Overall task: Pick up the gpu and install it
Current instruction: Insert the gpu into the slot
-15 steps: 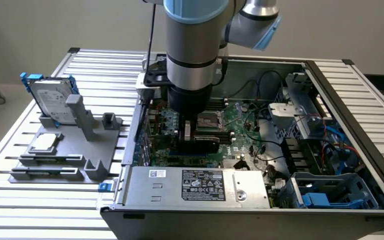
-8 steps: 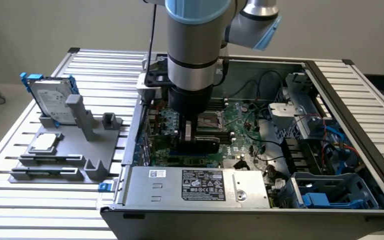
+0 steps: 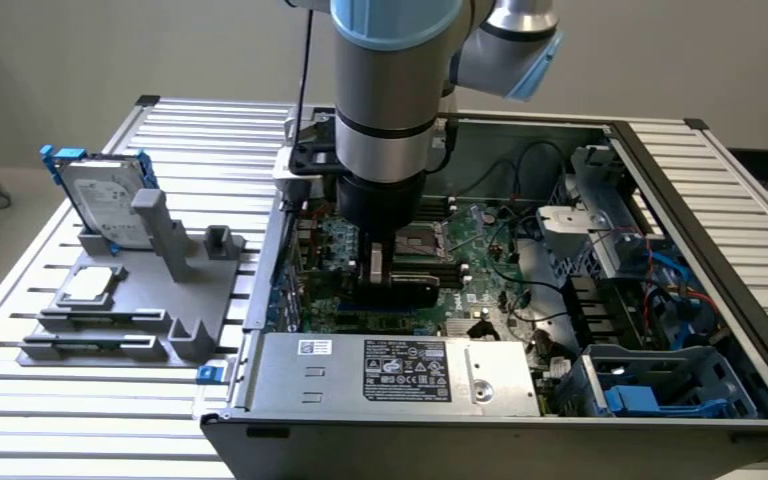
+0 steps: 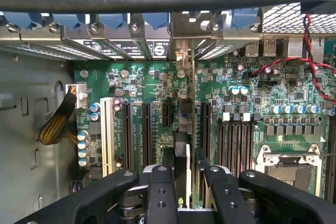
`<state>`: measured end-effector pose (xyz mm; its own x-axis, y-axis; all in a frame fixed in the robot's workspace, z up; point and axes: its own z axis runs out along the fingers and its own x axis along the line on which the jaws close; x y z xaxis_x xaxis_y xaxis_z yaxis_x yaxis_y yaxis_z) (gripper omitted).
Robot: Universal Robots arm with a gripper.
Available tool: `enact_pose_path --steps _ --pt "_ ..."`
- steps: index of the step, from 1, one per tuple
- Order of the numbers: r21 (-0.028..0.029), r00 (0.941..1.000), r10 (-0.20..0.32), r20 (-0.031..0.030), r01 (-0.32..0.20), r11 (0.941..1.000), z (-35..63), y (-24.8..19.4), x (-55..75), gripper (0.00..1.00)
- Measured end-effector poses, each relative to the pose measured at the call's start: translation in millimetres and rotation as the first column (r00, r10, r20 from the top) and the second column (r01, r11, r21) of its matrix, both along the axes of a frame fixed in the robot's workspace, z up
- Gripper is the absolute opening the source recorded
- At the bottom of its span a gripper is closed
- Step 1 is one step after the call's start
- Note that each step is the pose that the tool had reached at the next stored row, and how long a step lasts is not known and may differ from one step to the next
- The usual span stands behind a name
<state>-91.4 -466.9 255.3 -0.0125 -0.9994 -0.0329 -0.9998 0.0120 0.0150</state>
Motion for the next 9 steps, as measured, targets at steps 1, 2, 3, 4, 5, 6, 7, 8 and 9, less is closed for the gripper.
enact_pose_path --steps 1,2,3,4,5,6,7,8,9 --pt "0.0001 1.0000 0.000 0.0000 0.000 1.0000 0.0 0.0 0.0 0.27" --pt "0.0001 1.0000 0.000 -0.0001 0.000 1.0000 0.0 0.0 0.0 0.27" --pt "-0.0001 1.0000 0.000 -0.0010 0.000 1.0000 0.0 0.0 -0.1 0.27" --pt "0.0000 1.0000 0.000 -0.0008 0.000 1.0000 0.0 0.0 -0.1 0.28" --pt "0.0002 1.0000 0.000 -0.0008 0.000 1.0000 0.3 0.0 0.0 0.34" --pt "0.0000 1.0000 0.000 -0.0017 0.000 1.0000 1.1 0.0 0.0 0.34" --pt "0.0002 1.0000 0.000 -0.0024 0.000 1.0000 2.4 0.0 0.0 0.34" --pt "0.0001 1.0000 0.000 -0.0040 0.000 1.0000 4.4 0.0 0.1 0.41" --pt "0.0000 1.0000 0.000 -0.0059 0.000 1.0000 7.0 0.0 0.1 0.41"
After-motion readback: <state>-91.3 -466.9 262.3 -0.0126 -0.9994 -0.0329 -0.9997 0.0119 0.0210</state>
